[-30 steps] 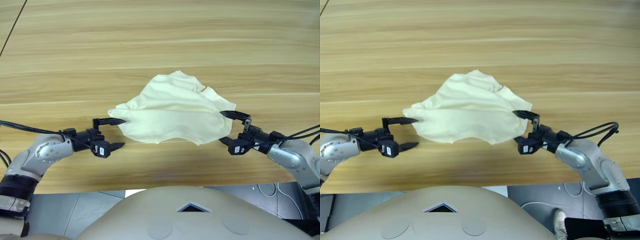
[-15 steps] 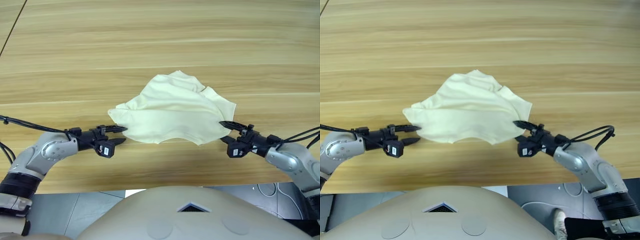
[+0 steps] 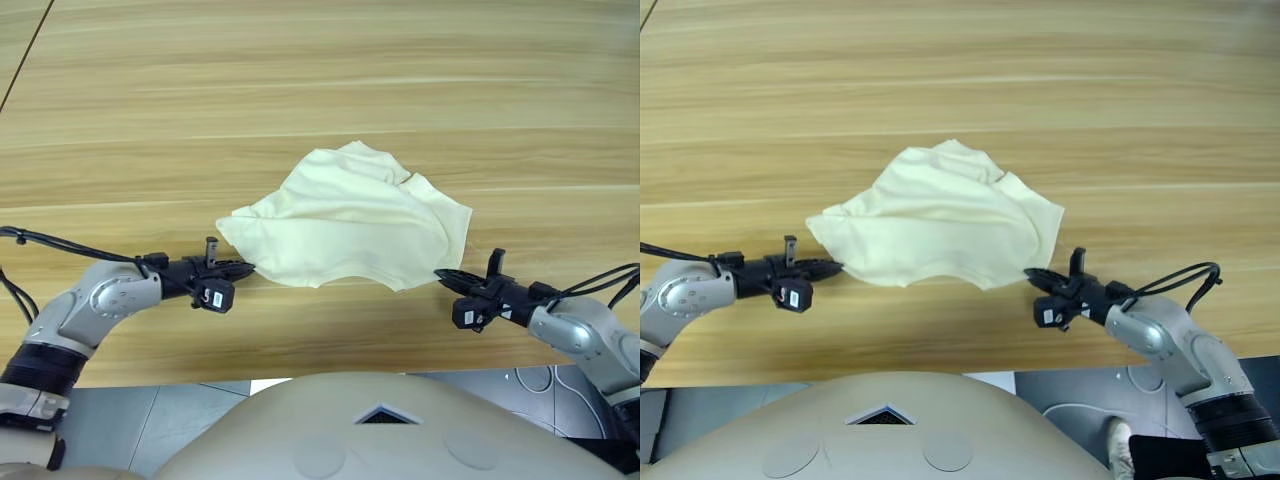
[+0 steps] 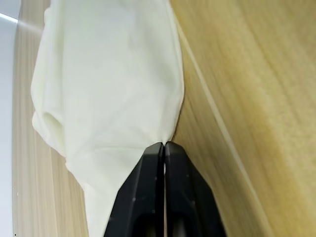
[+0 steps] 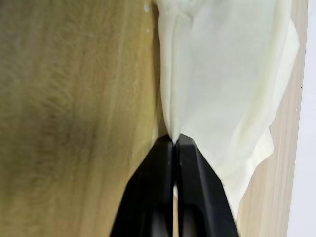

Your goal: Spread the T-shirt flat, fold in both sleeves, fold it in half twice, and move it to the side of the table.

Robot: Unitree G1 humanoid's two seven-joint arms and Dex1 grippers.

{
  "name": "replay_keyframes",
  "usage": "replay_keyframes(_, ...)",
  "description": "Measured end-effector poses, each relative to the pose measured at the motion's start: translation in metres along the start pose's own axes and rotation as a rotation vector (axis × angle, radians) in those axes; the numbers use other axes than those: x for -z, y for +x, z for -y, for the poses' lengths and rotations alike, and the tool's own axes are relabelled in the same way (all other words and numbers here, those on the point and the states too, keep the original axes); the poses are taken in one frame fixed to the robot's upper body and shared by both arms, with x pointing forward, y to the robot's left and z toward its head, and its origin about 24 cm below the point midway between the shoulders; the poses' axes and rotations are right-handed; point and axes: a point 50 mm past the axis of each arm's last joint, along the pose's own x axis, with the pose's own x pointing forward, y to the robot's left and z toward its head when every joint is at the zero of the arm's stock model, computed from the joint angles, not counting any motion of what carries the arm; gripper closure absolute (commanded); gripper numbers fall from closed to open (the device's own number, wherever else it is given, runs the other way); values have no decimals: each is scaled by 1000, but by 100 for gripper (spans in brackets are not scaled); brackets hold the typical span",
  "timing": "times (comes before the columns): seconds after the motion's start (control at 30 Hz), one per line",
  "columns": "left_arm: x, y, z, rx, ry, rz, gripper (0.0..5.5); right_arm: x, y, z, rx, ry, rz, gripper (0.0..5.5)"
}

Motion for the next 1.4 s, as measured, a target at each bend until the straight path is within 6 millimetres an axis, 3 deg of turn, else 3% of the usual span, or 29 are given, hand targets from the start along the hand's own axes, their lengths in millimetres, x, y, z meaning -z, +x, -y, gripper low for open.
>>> replay_keyframes(0.37, -5, -1, -5, -50, -25, 46, 550, -1, -1, 1, 13, 15, 11, 547)
replay_keyframes(0.47, -6, -17, -26, -194, -19, 83, 550, -7, -11, 23, 163, 50, 82, 547)
replay_keyframes(0.53, -7, -38, -47, -359, -17, 126, 550, -9, -31, 46, 327, 74, 136, 547)
replay_keyframes(0.63, -20, -74, -63, -539, -6, 236, 550, -28, -65, 59, 446, 89, 317, 547)
replay_keyframes(0.83, -75, -133, -60, -696, 50, 555, 550, -83, -138, 64, 629, -43, 681, 547)
replay_keyframes(0.93, -100, -151, -56, -729, 79, 714, 550, -78, -153, 54, 629, 82, 661, 547)
replay_keyframes(1.0, -107, -157, -51, -712, 102, 747, 550, -78, -159, 60, 651, 73, 742, 547)
replay_keyframes(1.07, -95, -148, -49, -651, 98, 642, 550, -72, -146, 70, 593, 11, 746, 547)
replay_keyframes(1.23, -39, -106, -58, -438, 118, 248, 550, -5, -81, 90, 335, -96, 319, 547)
replay_keyframes(1.3, -14, -90, -67, -334, 116, 116, 550, 19, -62, 103, 237, -130, 188, 547)
replay_keyframes(1.4, 14, -73, -98, -263, 126, -12, 550, 47, -38, 143, 196, -186, 28, 547)
